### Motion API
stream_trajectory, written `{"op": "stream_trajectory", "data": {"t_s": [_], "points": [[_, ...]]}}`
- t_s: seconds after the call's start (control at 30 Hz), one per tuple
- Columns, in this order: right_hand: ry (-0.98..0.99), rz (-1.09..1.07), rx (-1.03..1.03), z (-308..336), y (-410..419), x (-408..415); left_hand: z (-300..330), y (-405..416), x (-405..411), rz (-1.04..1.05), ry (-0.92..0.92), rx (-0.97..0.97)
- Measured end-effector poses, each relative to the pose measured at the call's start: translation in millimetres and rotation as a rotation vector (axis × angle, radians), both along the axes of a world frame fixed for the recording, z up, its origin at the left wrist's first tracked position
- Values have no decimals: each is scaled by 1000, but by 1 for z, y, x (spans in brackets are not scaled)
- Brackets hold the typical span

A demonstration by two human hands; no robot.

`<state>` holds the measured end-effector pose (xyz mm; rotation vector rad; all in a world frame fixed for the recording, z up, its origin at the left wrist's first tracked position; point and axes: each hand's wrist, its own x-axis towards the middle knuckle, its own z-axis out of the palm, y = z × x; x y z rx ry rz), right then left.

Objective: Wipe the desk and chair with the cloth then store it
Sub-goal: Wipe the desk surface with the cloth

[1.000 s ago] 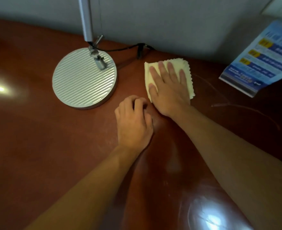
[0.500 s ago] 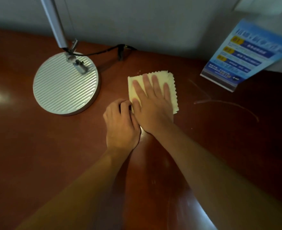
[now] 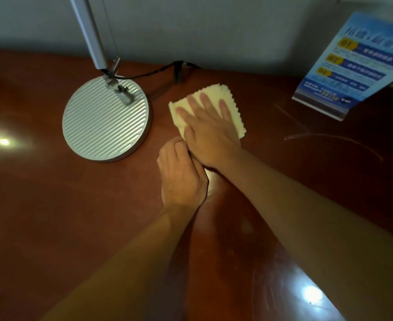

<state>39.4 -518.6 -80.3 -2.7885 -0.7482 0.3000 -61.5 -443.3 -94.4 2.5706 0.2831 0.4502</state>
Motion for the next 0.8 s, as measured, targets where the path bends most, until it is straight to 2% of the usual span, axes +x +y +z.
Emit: {"op": "stream_trajectory", "data": {"t_s": [0.1,0.2,0.33,0.47,0.57,0.7,0.8], "points": [[-73,48,16,-5,-32,-22,1,-1,0,-3,-6,-2],[-88,-78,-30,-6,-60,-17,2,0,0,-11,-1,17],[-13,-209,-22,1,-22,14,0,-1,0,-3,27,40],[85,-30,61,11,30,11,-3,2,0,13,31,-4],[50,45,23,9,10,8,-4,1,0,9,38,3],[-56,-118,-34,3,-27,39,-2,0,0,16,83,20],[-65,-168,-51,2,-15,32,0,2,2,10,116,26]]}}
